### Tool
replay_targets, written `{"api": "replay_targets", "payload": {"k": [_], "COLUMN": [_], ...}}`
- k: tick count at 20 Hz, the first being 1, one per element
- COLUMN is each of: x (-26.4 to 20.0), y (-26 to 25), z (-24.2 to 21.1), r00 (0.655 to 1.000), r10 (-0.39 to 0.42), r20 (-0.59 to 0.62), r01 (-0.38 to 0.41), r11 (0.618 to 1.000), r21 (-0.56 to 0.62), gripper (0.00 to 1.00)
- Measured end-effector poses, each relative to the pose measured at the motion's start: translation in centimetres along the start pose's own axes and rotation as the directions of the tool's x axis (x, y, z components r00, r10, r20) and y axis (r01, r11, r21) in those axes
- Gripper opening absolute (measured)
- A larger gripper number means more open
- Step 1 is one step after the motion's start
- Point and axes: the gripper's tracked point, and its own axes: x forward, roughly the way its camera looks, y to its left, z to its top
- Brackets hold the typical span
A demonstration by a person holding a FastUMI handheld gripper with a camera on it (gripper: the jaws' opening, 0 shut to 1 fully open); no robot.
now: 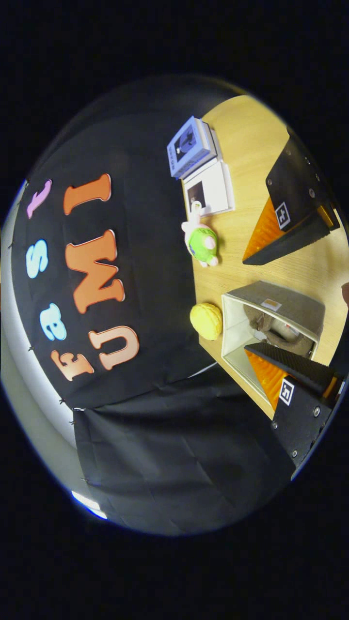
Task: Open the storage box then place both shoes into the box .Put the left shoe in first, then the right shoe, with the right side of both shoes facing outward in a uniform manner.
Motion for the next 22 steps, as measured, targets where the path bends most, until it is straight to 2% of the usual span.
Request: {"api": "replay_targets", "payload": {"k": [6, 14, 18, 22], "x": [-5.2, -11.6, -13.6, -13.8], "y": [-3.8, -7.5, -7.3, -7.8], "z": [4.7, 8.6, 9.2, 8.6], "r00": [0.973, 0.888, 0.857, 0.856], "r10": [-0.071, -0.125, -0.104, -0.107], "r20": [0.218, 0.442, 0.505, 0.505], "r01": [0.103, 0.232, 0.254, 0.256], "r11": [0.985, 0.952, 0.937, 0.937], "r21": [-0.139, -0.198, -0.238, -0.236], "gripper": [0.99, 0.98, 0.98, 0.98]}}
